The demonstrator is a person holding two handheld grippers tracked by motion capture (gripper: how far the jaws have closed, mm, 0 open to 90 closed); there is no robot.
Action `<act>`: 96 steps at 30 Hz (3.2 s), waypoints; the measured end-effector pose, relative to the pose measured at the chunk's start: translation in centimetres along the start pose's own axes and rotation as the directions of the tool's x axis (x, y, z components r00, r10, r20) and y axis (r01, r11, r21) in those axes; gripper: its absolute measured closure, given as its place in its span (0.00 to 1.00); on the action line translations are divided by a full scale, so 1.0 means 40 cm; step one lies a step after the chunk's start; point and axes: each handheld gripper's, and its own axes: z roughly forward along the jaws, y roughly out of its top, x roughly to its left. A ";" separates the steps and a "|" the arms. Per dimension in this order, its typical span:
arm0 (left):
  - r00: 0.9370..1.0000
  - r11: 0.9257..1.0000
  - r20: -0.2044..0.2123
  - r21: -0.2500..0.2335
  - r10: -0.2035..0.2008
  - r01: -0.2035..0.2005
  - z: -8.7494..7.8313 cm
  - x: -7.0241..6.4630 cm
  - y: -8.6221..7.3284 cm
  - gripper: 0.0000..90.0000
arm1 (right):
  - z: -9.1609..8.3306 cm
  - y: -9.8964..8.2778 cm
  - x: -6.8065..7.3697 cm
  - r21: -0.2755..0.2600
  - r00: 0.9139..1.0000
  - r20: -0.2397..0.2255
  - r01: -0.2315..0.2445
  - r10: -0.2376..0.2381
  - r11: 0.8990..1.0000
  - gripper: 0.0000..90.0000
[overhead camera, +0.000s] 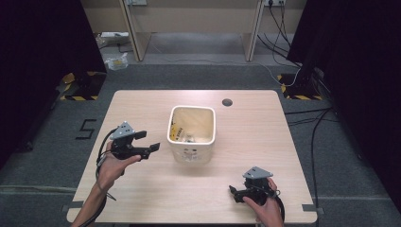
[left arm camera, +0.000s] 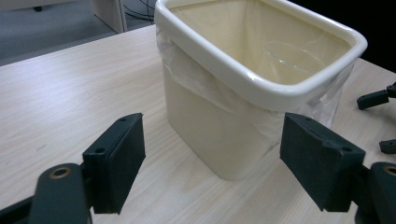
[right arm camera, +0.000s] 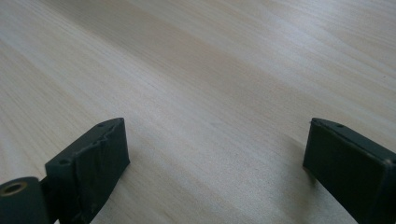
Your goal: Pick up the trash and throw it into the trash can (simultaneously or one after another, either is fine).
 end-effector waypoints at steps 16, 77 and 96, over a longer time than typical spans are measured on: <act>1.000 1.000 -0.027 0.000 0.013 -0.013 -0.002 -0.013 -0.060 0.24 | 0.000 0.000 0.000 -0.001 1.000 0.000 -0.001 0.001 1.000 0.08; 0.999 0.982 -0.026 0.185 0.041 -0.036 0.029 -0.042 -0.269 0.23 | 0.000 0.000 0.000 -0.001 1.000 0.000 0.000 0.000 1.000 0.08; 0.996 0.972 -0.044 0.227 0.074 -0.062 0.026 -0.056 -0.299 0.22 | 0.000 0.000 0.000 0.000 1.000 0.000 0.000 0.000 1.000 0.08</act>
